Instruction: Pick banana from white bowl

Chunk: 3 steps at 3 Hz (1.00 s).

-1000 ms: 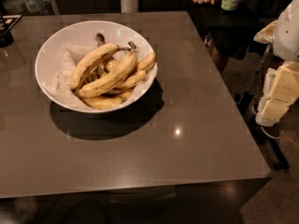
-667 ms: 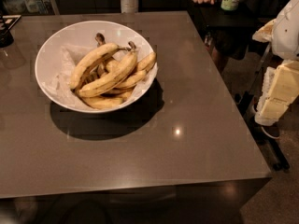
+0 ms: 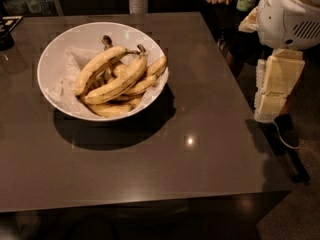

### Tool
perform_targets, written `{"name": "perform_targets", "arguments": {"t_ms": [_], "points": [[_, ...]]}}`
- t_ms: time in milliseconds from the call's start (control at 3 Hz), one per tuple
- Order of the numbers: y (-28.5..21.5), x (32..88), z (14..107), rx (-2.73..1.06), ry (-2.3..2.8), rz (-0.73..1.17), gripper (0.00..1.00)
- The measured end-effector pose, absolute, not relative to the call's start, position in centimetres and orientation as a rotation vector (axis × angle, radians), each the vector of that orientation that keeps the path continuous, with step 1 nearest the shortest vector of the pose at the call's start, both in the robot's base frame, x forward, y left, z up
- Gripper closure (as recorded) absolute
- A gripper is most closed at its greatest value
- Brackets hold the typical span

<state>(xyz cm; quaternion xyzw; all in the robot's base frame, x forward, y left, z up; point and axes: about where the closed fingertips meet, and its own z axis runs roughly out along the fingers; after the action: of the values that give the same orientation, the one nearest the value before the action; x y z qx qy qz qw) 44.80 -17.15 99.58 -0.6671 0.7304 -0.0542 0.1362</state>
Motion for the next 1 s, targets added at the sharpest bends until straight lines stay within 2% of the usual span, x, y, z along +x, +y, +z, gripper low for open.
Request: {"name": "perform_targets", "arguments": {"t_ms": [333,667,1000], "points": [[-14.7,45.0,100.0,-2.069,2.011,-0.207,0.0],[-14.4,45.4,100.2,-2.048,1.997,-0.214,0.0],[-11.4,46.9,99.9,-2.098,1.913,-0.185,0.0]]}}
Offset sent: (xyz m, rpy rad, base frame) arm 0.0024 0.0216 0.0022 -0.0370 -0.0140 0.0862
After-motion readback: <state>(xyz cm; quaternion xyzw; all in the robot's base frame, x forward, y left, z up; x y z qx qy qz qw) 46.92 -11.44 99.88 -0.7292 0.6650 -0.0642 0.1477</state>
